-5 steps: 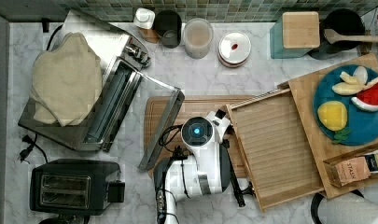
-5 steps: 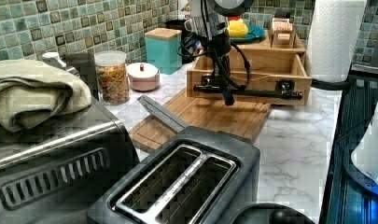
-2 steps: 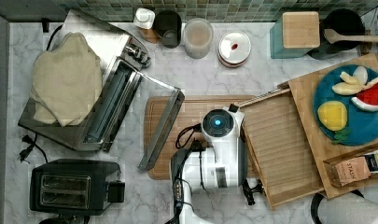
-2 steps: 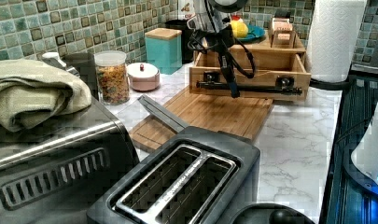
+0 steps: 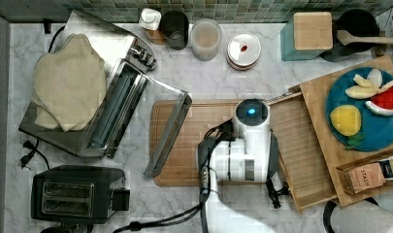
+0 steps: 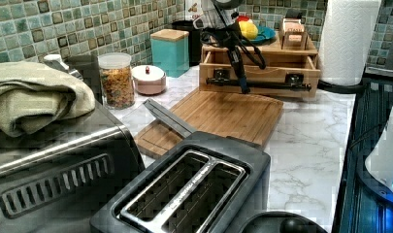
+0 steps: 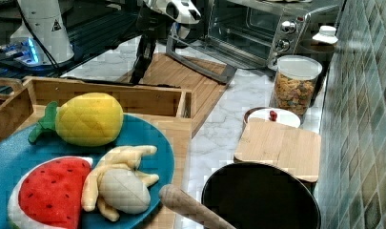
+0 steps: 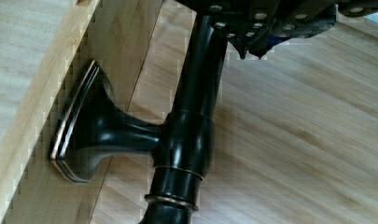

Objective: Close the drawer.

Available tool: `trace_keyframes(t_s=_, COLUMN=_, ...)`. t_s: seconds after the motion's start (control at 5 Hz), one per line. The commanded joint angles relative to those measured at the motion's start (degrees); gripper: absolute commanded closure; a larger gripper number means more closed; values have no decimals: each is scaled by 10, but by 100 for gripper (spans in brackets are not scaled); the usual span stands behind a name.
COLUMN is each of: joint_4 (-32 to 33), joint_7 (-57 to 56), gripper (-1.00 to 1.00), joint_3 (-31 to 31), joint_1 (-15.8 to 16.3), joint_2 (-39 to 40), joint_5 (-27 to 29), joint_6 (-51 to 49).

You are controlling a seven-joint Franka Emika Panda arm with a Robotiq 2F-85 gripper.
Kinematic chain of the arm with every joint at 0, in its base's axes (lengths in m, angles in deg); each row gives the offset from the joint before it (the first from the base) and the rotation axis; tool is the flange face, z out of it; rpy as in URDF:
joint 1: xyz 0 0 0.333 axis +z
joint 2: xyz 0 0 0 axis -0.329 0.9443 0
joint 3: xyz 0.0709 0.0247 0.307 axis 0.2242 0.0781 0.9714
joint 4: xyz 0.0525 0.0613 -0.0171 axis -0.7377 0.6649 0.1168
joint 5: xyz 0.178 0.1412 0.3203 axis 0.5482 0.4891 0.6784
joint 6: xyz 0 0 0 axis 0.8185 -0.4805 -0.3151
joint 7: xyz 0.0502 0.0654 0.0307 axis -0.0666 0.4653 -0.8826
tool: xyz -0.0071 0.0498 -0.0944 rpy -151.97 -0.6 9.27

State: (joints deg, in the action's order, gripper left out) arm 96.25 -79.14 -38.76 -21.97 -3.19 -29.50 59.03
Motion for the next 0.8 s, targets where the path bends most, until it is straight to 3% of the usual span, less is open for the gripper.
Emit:
trace_keyframes(t_s=0.2, joint_4=-151, joint_7=-72, gripper=100, joint_3=-111, joint_1=-109, joint_2=34, joint_5=16, joint_6=10)
trace_keyframes(t_s=0.4, joint_4=-142, joint_7=-66, gripper=100, joint_3=-115, joint_1=-121, joint_2=39, joint_5=37, joint_6=54)
trace_keyframes(t_s=0.6, joint_4=-163, joint_7=-41, gripper=100, joint_3=-119, joint_1=-123, joint_2=59, joint_5=25, joint_6=68)
trace_keyframes(t_s=0.8, joint_4=-139, joint_7=-9, gripper=100, joint_3=-131, joint_1=-128, joint_2=46, joint_5=12, joint_6=141)
